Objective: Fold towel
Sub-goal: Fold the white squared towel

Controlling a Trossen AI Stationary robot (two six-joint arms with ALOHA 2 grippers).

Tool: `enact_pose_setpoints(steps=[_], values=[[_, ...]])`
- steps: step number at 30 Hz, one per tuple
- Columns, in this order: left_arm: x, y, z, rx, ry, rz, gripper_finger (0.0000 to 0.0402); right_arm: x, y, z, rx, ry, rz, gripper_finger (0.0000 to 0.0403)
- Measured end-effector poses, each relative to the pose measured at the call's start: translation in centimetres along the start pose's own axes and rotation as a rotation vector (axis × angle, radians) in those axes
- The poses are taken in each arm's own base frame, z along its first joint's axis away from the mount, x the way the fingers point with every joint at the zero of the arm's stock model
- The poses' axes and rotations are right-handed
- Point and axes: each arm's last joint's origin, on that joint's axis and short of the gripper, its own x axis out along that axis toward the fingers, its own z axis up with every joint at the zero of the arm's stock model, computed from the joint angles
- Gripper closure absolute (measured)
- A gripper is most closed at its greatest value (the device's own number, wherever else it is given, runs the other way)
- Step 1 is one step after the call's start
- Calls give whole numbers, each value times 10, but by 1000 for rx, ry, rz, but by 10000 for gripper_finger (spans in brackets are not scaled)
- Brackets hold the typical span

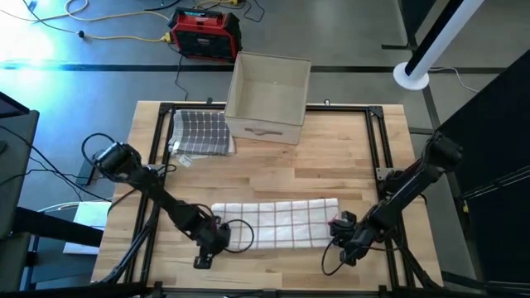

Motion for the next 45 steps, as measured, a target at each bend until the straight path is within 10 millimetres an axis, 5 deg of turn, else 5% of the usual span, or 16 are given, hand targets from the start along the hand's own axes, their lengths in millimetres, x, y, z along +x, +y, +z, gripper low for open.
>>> enact_pose_setpoints(steps=[5, 8, 14, 24, 30, 36, 43, 45], values=[[-48, -4, -1, 25, -106, -13, 401, -44, 11, 20, 134, -86, -55, 403], [-76, -5, -10, 82, -181, 49, 401, -64, 7, 35, 366, -94, -126, 403], [-110, -5, -24, 226, -352, 224, 401, -73, -17, 49, 722, 64, -307, 364], [-69, 9, -60, 286, -255, 246, 401, -38, -22, 53, 937, 98, -408, 187], [-43, 15, -74, 307, -330, 103, 401, -14, -25, 54, 956, 98, -484, 152], [-27, 28, -88, 267, -392, 65, 401, 7, -29, 59, 950, 140, -492, 183], [-5, 51, -104, 170, -417, 149, 401, 21, -36, 59, 886, 163, -427, 364], [-1, 52, -104, 152, -427, 155, 401, 22, -39, 56, 882, 165, -425, 388]])
